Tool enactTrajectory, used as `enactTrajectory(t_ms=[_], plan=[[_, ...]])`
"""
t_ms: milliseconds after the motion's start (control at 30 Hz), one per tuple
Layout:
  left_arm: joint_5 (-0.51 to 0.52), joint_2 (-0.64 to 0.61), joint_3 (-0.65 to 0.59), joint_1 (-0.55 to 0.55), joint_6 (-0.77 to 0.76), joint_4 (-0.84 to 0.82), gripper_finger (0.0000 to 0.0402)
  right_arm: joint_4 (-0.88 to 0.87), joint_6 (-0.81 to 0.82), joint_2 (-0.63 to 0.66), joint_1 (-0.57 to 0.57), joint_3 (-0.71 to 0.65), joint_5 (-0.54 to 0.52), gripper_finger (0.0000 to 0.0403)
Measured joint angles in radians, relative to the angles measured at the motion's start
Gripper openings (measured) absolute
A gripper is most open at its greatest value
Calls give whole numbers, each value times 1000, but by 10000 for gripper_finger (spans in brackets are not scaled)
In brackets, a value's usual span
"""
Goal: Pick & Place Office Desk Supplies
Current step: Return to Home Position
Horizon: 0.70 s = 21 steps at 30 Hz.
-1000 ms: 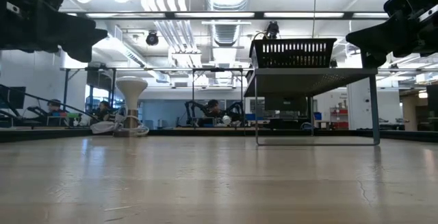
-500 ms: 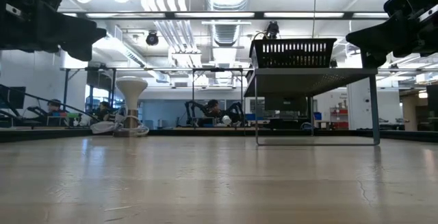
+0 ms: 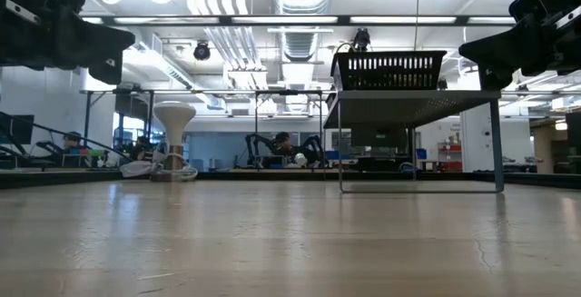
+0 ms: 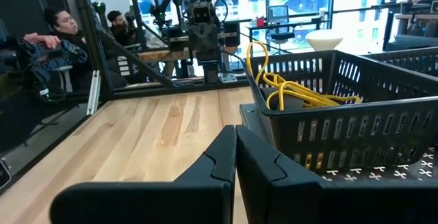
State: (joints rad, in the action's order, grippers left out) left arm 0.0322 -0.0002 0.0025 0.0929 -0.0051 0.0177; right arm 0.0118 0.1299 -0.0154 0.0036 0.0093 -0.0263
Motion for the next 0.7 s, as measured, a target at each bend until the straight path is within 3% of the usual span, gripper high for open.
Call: enactTrajectory(t_ms=[700], plan=[[0,5,0,-2,-22,1,26,0,0,0,0,0,0,8]])
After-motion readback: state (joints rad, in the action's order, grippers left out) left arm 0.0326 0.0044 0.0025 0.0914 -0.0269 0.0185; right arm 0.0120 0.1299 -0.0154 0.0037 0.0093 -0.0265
